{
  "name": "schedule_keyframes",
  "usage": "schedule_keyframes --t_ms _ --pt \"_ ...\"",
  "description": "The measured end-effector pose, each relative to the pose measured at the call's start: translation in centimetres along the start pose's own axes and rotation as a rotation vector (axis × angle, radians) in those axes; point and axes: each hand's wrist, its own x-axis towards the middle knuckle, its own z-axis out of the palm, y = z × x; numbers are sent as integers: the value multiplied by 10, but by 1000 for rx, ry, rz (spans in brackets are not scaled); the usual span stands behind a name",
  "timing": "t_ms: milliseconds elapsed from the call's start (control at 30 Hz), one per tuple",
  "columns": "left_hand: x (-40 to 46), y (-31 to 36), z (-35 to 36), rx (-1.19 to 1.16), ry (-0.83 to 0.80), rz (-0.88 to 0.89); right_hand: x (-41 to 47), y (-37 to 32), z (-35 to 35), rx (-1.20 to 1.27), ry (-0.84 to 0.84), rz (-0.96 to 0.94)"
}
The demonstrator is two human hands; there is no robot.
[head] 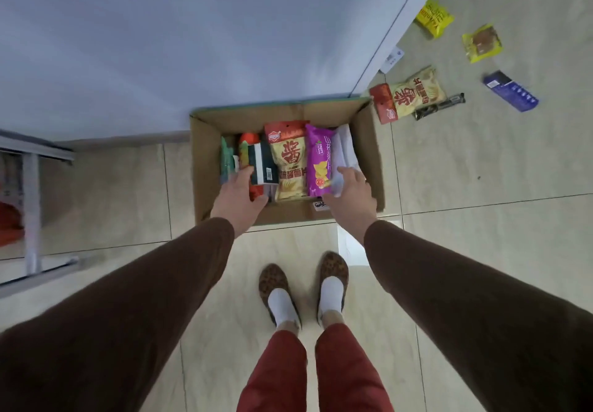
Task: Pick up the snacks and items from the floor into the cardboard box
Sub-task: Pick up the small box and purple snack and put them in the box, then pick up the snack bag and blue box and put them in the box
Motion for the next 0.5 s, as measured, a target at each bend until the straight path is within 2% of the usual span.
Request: schedule_keyframes --t_ms 233,500 --pt "-10 68 16 148 -54 154 -21 42 -42 -27 52 28" --pt "-1 189 71 280 -88 268 -15 133 -129 -20 133 52"
